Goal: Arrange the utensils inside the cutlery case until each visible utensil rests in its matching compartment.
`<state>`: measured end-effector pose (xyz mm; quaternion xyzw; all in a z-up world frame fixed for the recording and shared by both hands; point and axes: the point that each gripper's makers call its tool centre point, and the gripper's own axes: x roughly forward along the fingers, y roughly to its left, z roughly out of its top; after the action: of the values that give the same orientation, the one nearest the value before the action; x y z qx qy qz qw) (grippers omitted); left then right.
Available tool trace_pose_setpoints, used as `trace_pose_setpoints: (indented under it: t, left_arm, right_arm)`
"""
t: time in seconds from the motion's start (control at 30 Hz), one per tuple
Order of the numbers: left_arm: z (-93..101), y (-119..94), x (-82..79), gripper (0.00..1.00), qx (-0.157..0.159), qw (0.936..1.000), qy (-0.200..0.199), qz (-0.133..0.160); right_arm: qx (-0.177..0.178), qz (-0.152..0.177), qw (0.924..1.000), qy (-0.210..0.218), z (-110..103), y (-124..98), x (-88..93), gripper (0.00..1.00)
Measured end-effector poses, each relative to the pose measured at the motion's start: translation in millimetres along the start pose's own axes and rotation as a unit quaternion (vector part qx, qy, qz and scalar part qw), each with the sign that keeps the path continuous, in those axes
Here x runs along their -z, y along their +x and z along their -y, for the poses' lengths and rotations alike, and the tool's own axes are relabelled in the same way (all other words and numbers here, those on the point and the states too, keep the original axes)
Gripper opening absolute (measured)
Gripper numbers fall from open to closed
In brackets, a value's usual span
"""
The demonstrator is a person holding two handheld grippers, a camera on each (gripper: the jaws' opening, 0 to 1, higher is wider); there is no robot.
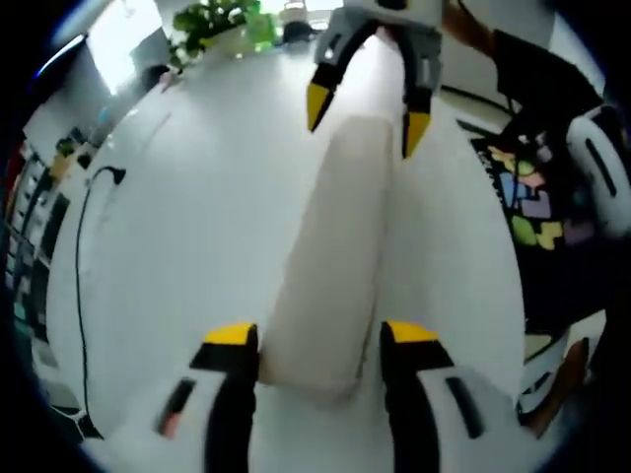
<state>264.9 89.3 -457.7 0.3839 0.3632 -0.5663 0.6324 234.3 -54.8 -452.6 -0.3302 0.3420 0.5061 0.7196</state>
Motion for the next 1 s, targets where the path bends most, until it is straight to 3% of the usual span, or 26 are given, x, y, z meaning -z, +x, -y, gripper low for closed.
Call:
trace_pose_setpoints:
  t: [0.13, 0.27, 0.47, 1.0]
  left_arm:
    - [1.7, 5.5, 5.9, 0.48, 0.004, 0.9998, 0.009, -0.016]
    - [2.6, 4.3, 5.7, 0.48, 0.005, 0.9999, 0.007, -0.011]
    - [4.5, 4.2, 6.5, 0.47, 0.002, 0.9999, 0.013, -0.01]
    - [4.7, 1.7, 8.9, 0.46, -0.004, 0.9998, 0.018, -0.006]
  right_arm:
    - [-0.018, -0.012, 0.9997, 0.011, -3.6, 4.3, 8.3, 0.51]
    - [-0.019, -0.011, 0.9996, 0.016, 1.2, 4.7, 12.8, 0.43]
    - [-0.032, -0.008, 0.9993, 0.015, 2.6, 2.7, 12.0, 0.43]
    - [-0.021, -0.012, 0.9996, -0.016, 7.0, -4.1, 6.7, 0.42]
